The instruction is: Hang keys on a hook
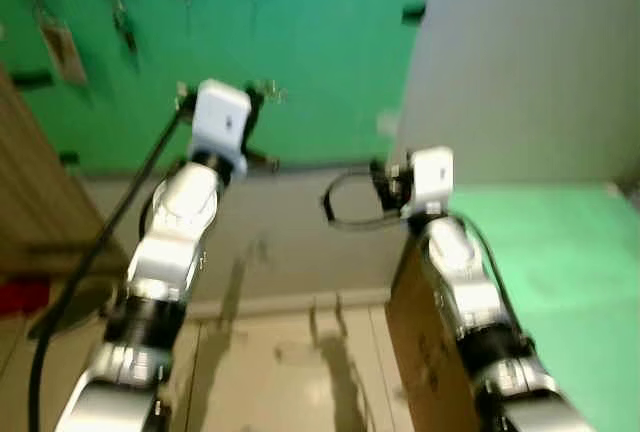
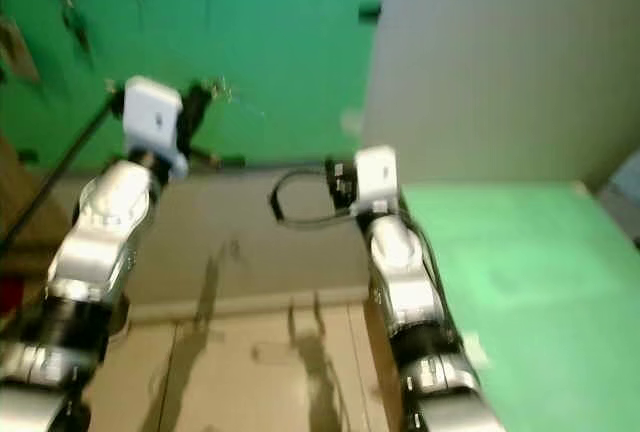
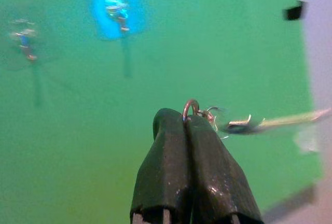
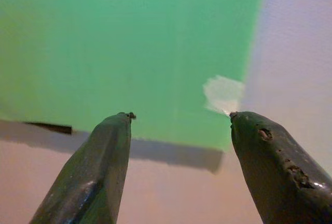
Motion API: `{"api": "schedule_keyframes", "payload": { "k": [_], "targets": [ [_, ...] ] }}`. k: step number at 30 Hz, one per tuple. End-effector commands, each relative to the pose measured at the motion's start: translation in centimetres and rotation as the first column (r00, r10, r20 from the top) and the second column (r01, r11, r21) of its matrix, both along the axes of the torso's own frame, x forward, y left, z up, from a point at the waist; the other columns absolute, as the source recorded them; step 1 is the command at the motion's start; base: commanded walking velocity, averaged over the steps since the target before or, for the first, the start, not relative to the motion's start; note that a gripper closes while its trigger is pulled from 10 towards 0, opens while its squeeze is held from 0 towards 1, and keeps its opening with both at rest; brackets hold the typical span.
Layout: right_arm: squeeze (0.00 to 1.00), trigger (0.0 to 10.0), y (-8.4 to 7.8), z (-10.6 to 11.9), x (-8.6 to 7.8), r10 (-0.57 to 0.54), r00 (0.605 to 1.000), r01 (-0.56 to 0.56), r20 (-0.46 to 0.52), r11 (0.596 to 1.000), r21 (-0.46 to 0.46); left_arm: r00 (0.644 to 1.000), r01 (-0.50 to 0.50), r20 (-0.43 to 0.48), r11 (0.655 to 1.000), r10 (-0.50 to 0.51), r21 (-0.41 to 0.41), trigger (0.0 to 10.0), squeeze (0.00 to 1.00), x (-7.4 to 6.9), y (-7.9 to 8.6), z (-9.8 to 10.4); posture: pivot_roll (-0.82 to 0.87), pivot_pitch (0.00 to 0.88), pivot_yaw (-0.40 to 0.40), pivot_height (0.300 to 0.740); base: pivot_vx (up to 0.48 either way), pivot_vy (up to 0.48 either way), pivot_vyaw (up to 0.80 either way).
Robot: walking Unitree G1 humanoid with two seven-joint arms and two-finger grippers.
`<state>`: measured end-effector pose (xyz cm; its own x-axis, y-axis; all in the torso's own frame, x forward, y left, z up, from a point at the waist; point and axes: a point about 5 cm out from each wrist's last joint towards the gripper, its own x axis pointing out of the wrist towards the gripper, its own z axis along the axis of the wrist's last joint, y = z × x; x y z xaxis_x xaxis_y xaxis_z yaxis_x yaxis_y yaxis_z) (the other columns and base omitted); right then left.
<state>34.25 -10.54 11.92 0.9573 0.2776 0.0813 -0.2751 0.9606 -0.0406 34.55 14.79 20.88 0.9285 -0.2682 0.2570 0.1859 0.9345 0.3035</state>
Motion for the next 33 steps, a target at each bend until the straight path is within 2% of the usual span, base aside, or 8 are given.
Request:
{"api": "schedule_keyframes", "payload": {
  "k": [1,8,12,17,19,22,29,33],
  "targets": [
    [0.00,10.0,1.5,0.8,0.1,0.041,0.999,-0.041,0.031,0.999,-0.004,0.999,-0.030,0.012,1.000,0.030,0.003,10.0,0.00,0.0,1.2,0.4,0.07,0.000,0.014,0.708,0.416,0.000,0.00],
    [0.00,10.0,1.6,0.7,0.1,0.046,0.999,-0.047,0.022,0.999,0.004,0.999,0.015,0.039,1.000,-0.014,-0.015,10.0,0.00,-0.2,0.9,1.0,0.07,0.000,0.014,0.708,0.345,0.327,-0.40],
    [0.00,10.0,1.5,0.6,0.2,0.050,0.999,-0.050,0.020,0.999,0.004,0.996,0.069,0.064,0.997,-0.066,-0.041,10.0,0.00,-0.6,0.5,1.5,0.07,0.000,0.012,0.708,0.000,0.465,-0.68],
    [0.00,10.0,1.3,0.8,0.4,0.044,0.999,-0.044,0.026,0.999,-0.002,0.995,0.073,0.070,0.997,-0.071,-0.031,10.0,0.00,-0.7,0.4,1.6,0.07,0.000,0.010,0.708,0.000,0.480,-0.68],
    [0.00,10.0,1.2,1.0,0.3,0.043,0.998,-0.044,0.039,0.998,0.036,0.995,0.079,0.067,0.996,-0.077,-0.030,10.0,0.00,-0.7,0.3,1.6,0.07,0.000,0.007,0.708,0.000,0.480,-0.58],
    [0.00,10.0,1.3,1.0,0.3,0.057,0.997,-0.057,0.044,0.998,0.005,0.993,0.103,0.058,0.994,-0.102,-0.022,10.0,0.00,-0.8,-0.2,1.5,0.07,0.000,0.006,0.708,0.000,0.480,-0.19],
    [0.00,10.0,1.3,0.9,0.2,0.062,0.997,-0.062,0.041,0.998,0.000,0.991,0.115,0.073,0.993,-0.113,-0.030,10.0,0.00,-0.9,-0.6,2.1,0.07,0.000,0.004,0.708,0.000,0.079,0.00],
    [0.00,10.0,1.4,0.7,0.1,0.065,0.997,-0.065,0.036,0.998,-0.003,0.982,0.179,0.074,0.984,-0.176,-0.022,10.0,0.00,-1.1,-1.6,2.9,0.07,0.000,0.008,0.708,0.000,0.000,0.00]
  ]
}}
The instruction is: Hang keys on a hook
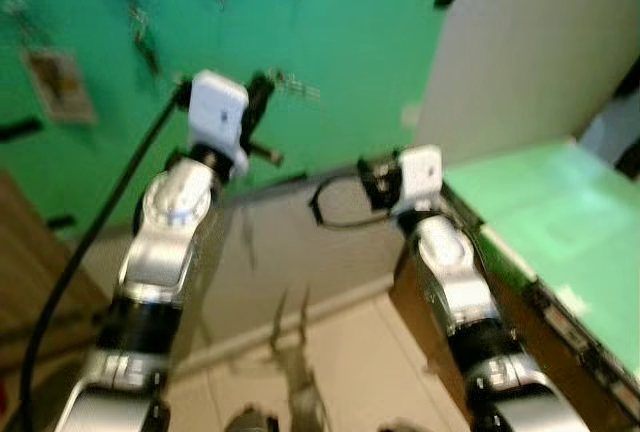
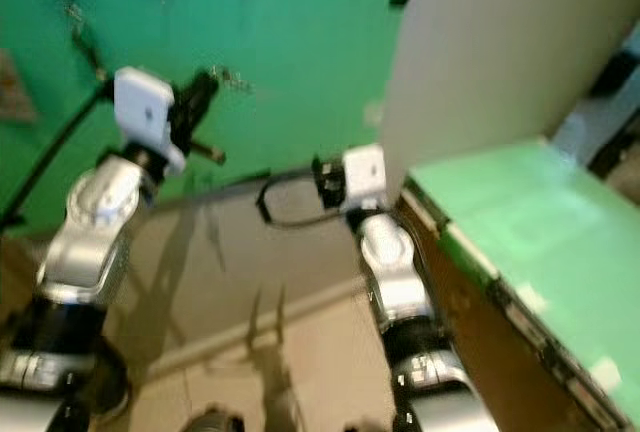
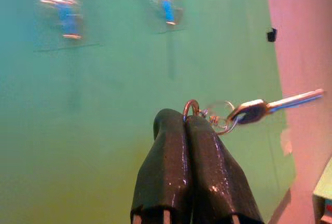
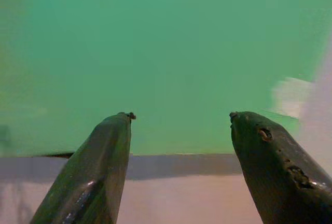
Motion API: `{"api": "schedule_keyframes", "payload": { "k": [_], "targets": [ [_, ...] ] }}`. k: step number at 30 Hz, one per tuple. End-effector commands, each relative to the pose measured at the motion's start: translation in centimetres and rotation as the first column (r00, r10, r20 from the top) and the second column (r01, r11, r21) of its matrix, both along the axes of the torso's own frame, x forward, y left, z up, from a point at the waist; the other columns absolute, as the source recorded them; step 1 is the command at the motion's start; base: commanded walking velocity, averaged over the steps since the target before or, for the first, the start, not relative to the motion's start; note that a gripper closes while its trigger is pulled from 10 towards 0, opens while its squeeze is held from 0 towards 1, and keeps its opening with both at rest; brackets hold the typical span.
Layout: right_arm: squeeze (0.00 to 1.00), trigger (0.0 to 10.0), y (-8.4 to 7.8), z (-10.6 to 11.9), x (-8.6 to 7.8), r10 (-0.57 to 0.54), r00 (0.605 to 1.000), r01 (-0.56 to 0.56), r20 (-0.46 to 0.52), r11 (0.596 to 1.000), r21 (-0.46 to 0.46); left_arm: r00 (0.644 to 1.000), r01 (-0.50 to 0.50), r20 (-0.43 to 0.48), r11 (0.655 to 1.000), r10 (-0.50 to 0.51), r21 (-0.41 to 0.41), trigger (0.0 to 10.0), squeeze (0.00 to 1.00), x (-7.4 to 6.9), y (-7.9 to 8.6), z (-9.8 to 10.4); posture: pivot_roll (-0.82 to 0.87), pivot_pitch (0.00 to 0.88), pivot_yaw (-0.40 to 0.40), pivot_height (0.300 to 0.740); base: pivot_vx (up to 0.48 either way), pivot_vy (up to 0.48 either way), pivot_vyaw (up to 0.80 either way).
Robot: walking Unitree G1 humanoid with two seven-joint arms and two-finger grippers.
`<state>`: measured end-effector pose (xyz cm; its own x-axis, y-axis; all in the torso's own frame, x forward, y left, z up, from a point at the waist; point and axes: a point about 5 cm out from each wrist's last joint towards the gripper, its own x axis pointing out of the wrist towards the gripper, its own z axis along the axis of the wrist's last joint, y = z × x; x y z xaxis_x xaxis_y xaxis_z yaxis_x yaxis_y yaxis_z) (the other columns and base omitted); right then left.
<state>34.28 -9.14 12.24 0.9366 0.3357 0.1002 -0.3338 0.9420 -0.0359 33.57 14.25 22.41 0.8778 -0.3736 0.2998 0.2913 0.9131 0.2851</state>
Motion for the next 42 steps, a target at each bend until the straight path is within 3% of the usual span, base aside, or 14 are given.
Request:
{"api": "schedule_keyframes", "payload": {
  "k": [1,10,16,20,27,36,42],
  "targets": [
    [0.00,10.0,0.0,0.3,0.1,0.002,1.000,-0.002,0.019,1.000,-0.011,0.998,0.060,0.035,0.998,-0.060,0.000,10.0,0.00,-0.2,-1.2,1.5,0.07,0.000,0.008,0.708,0.000,0.000,0.00],
    [0.00,10.0,0.0,0.2,-0.2,0.007,1.000,-0.007,0.019,1.000,-0.008,0.997,0.071,-0.033,0.996,-0.069,0.046,10.0,0.00,1.5,-1.9,2.4,0.06,0.000,0.017,0.708,0.000,0.000,0.00],
    [0.00,10.0,-0.1,-0.1,-0.6,0.008,1.000,-0.008,0.017,1.000,-0.015,0.999,0.048,-0.016,0.998,-0.047,0.038,10.0,0.00,3.1,-2.4,4.2,0.04,0.000,0.023,0.708,0.000,0.000,0.00],
    [0.00,10.0,-0.4,-0.1,-0.7,0.000,1.000,0.000,0.015,1.000,-0.012,0.999,0.040,-0.004,0.999,-0.040,0.002,10.0,0.00,3.9,-2.7,5.8,0.03,0.000,0.029,0.708,0.000,0.000,0.00],
    [0.00,10.0,-0.3,-0.1,-0.8,0.000,1.000,0.000,0.013,1.000,-0.009,0.999,0.031,-0.009,0.999,-0.031,-0.038,10.0,0.00,4.7,-3.2,6.7,0.02,0.000,0.035,0.708,0.000,0.000,0.00],
    [0.00,10.0,-0.3,-0.3,-1.0,0.009,1.000,-0.009,0.001,1.000,-0.012,0.995,-0.049,-0.094,0.988,0.036,-0.144,10.0,0.00,5.6,-2.2,6.4,0.01,0.000,0.033,0.708,0.000,0.000,0.00],
    [0.00,10.0,-0.2,-0.4,-1.1,0.014,1.000,-0.014,-0.002,1.000,-0.014,0.994,-0.054,-0.102,0.986,0.038,-0.160,10.0,0.00,5.6,-1.9,6.4,0.01,0.000,0.032,0.708,0.000,0.000,0.00]
  ]
}}
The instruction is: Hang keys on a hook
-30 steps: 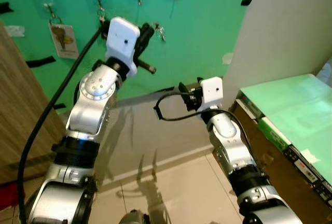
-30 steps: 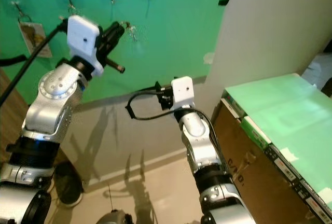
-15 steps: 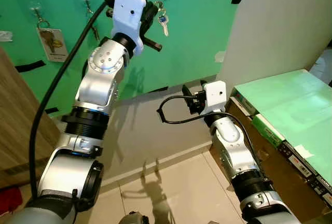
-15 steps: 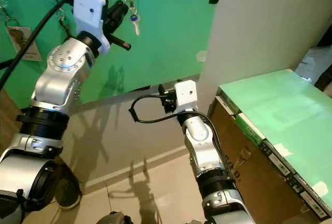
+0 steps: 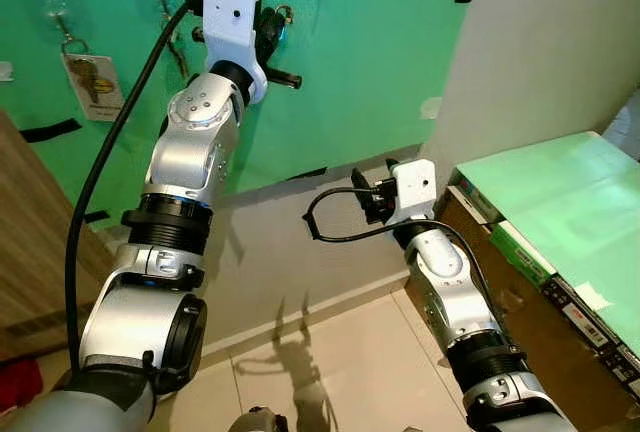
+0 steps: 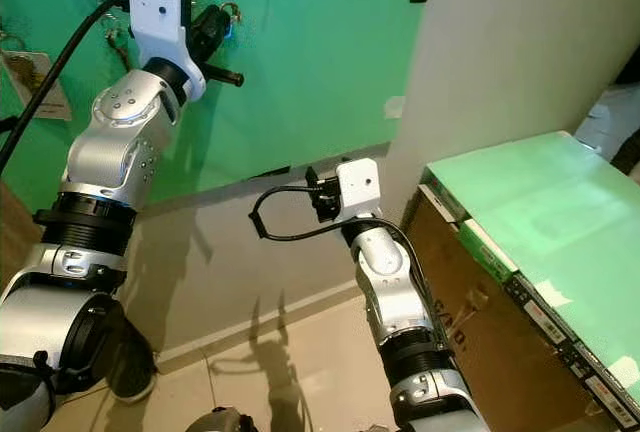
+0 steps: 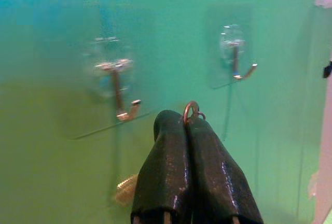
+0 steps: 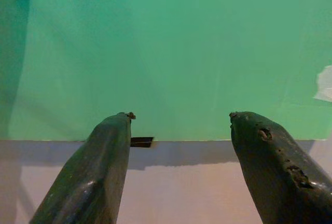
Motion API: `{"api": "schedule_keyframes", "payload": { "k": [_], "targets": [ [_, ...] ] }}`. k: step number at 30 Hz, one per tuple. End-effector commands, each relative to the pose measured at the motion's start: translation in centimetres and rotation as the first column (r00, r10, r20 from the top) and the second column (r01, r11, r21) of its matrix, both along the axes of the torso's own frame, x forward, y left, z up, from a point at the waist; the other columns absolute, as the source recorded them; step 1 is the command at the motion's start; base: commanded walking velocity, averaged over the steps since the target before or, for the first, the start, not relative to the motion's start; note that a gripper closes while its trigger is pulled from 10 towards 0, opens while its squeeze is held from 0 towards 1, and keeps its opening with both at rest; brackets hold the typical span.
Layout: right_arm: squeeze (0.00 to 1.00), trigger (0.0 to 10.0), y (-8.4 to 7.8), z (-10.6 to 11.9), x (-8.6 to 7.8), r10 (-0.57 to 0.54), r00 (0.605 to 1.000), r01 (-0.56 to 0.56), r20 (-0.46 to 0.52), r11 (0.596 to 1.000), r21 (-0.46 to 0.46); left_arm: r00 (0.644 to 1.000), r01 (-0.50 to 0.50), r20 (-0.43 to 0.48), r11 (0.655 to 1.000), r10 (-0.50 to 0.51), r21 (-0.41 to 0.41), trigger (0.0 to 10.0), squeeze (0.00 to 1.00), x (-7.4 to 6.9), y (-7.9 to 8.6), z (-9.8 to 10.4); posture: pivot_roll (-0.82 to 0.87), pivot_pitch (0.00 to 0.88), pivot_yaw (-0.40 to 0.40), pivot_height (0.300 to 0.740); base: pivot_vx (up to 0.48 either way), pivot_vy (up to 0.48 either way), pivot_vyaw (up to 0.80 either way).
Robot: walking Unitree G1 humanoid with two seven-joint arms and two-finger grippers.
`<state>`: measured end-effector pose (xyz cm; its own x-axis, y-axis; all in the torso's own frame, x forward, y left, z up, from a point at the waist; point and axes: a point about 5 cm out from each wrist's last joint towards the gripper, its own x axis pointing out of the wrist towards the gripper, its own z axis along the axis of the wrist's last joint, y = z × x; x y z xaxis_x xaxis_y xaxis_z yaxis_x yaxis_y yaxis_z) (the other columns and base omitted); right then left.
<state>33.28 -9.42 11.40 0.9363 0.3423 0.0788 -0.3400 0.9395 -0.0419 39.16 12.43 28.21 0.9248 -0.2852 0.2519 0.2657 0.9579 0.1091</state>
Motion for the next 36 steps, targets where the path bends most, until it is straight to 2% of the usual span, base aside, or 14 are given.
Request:
{"api": "schedule_keyframes", "payload": {
  "k": [1,6,9,10,15,21,26,36],
  "targets": [
    [0.00,10.0,0.1,0.4,-0.1,0.009,1.000,-0.009,0.016,1.000,-0.001,1.000,0.004,0.012,1.000,-0.003,-0.008,10.0,0.00,-0.1,-0.1,0.6,0.01,0.000,0.032,0.708,0.000,0.000,0.00],
    [0.00,10.0,0.2,0.5,-0.2,0.018,1.000,-0.018,0.017,1.000,0.007,1.000,0.003,0.019,1.000,-0.003,-0.010,10.0,0.00,-0.7,0.1,0.7,0.02,0.000,0.027,0.708,0.000,0.000,0.00],
    [0.00,10.0,0.4,1.1,-0.4,0.049,0.997,-0.051,0.052,0.998,0.044,1.000,0.005,0.024,1.000,-0.004,-0.014,10.0,0.00,-0.8,0.1,0.9,0.02,0.000,0.025,0.708,0.000,0.000,0.00],
    [0.00,10.0,0.4,2.1,-0.8,0.075,0.992,-0.081,0.103,0.995,0.060,1.000,0.007,0.029,1.000,-0.007,-0.018,10.0,0.00,-1.0,0.1,1.2,0.02,0.000,0.024,0.708,0.000,0.000,0.00],
    [0.00,10.0,0.7,2.7,-1.5,0.131,0.981,-0.136,0.142,0.990,0.030,0.999,0.020,0.038,0.999,-0.019,-0.036,10.0,0.00,-1.9,0.0,1.7,0.02,0.000,0.025,0.708,0.000,0.000,0.00],
    [0.00,10.0,1.1,2.4,-2.3,0.187,0.973,-0.193,0.133,0.981,0.030,1.000,0.005,0.013,0.998,-0.004,-0.057,10.0,0.00,-2.5,0.3,1.6,0.02,0.000,0.023,0.708,0.000,0.000,0.00],
    [0.00,10.0,1.6,2.0,-2.8,0.216,0.970,-0.219,0.112,0.976,0.014,1.000,0.003,0.012,0.999,-0.003,-0.041,10.0,0.00,-2.8,0.5,1.8,0.03,0.000,0.018,0.708,0.000,0.000,0.00],
    [0.00,10.0,2.3,1.7,-3.3,0.246,0.964,-0.248,0.098,0.969,0.013,0.999,-0.021,-0.038,0.996,0.018,-0.088,10.0,0.00,-2.5,1.0,1.2,0.03,0.000,0.013,0.708,0.000,0.000,0.00]
  ]
}}
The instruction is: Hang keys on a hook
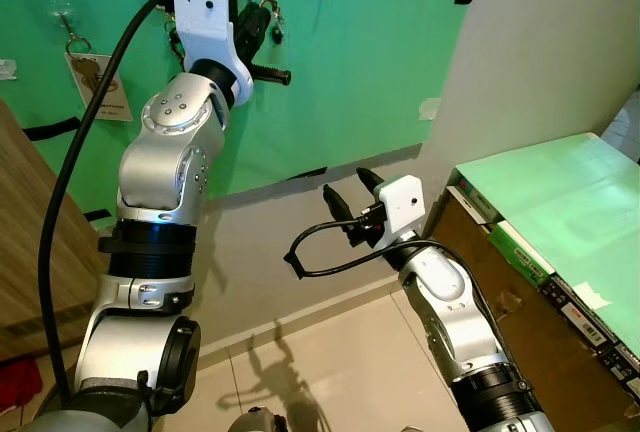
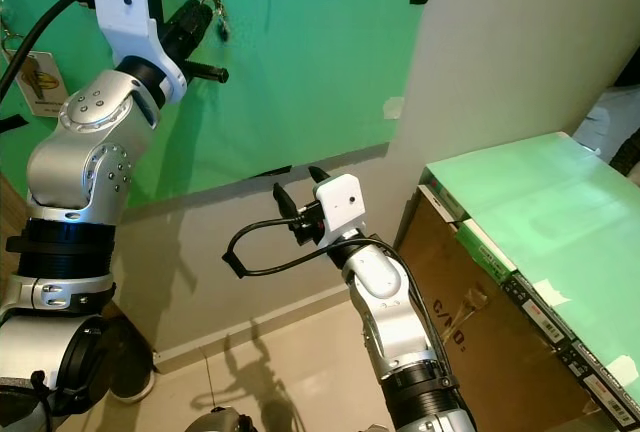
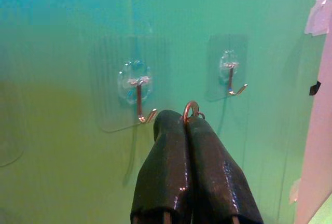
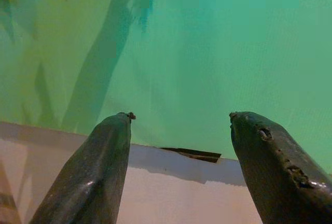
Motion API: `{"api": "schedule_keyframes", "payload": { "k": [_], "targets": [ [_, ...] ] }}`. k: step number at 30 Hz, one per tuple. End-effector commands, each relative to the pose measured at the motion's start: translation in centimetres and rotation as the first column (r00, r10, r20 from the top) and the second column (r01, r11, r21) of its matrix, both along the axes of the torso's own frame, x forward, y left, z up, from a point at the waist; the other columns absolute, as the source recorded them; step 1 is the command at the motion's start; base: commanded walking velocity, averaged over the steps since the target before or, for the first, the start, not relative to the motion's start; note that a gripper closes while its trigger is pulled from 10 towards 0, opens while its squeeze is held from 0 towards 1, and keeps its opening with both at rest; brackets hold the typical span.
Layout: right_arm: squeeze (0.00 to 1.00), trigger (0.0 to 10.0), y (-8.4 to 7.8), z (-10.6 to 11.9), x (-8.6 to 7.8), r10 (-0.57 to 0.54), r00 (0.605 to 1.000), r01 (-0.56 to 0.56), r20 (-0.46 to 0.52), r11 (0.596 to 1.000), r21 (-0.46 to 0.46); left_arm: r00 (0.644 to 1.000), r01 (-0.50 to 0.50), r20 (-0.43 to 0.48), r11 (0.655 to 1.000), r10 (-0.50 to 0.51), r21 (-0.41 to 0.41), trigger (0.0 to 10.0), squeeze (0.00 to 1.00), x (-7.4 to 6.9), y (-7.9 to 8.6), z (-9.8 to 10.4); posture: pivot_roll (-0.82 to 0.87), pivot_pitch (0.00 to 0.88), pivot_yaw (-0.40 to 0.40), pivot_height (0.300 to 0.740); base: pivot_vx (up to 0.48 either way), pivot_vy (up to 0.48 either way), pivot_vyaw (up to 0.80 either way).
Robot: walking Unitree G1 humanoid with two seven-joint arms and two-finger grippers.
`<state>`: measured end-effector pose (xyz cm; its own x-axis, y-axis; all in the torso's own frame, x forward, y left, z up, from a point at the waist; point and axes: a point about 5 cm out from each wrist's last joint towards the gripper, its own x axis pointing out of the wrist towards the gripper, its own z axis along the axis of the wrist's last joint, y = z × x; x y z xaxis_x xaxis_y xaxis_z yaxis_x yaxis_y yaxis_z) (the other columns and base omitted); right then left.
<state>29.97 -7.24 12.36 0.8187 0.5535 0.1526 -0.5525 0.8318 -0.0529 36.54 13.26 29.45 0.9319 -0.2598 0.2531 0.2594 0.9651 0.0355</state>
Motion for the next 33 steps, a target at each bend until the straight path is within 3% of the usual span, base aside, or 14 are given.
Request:
{"api": "schedule_keyframes", "payload": {
  "k": [1,15,23,27,31,33],
  "targets": [
    [0.00,10.0,0.1,0.8,0.0,0.008,1.000,-0.009,0.024,1.000,0.003,0.999,-0.018,-0.028,0.999,0.017,-0.029,10.0,0.00,0.4,0.3,-0.1,0.03,0.000,0.014,0.708,0.000,0.000,0.00],
    [0.00,10.0,0.3,0.7,-0.3,0.007,1.000,-0.007,0.015,1.000,0.006,0.999,-0.042,-0.030,0.997,0.040,-0.067,10.0,0.00,1.8,0.2,0.4,0.01,0.000,0.028,0.708,0.000,0.000,0.00],
    [0.00,10.0,0.2,0.5,-0.5,0.004,1.000,-0.004,0.010,1.000,0.003,0.999,-0.035,-0.027,0.997,0.034,-0.063,10.0,0.00,1.6,0.1,0.2,0.02,0.000,0.028,0.708,0.000,0.000,0.00],
    [0.00,10.0,0.3,0.4,-0.5,0.005,1.000,-0.005,0.005,1.000,0.000,0.999,-0.025,-0.050,0.998,0.022,-0.061,10.0,0.00,1.3,-0.5,-1.0,0.02,0.000,0.026,0.708,0.000,0.000,0.00],
    [0.00,10.0,0.4,0.3,-0.5,0.007,1.000,-0.007,0.003,1.000,0.000,0.999,-0.022,-0.030,0.998,0.020,-0.053,10.0,0.00,1.0,-0.8,-0.9,0.02,0.000,0.026,0.708,0.000,0.000,0.00],
    [0.00,10.0,0.4,0.3,-0.5,0.010,1.000,-0.010,0.001,1.000,0.000,1.000,-0.006,0.022,0.997,0.008,-0.079,10.0,0.00,0.6,-0.9,-0.1,0.02,0.000,0.024,0.708,0.000,0.000,0.00]
  ]
}}
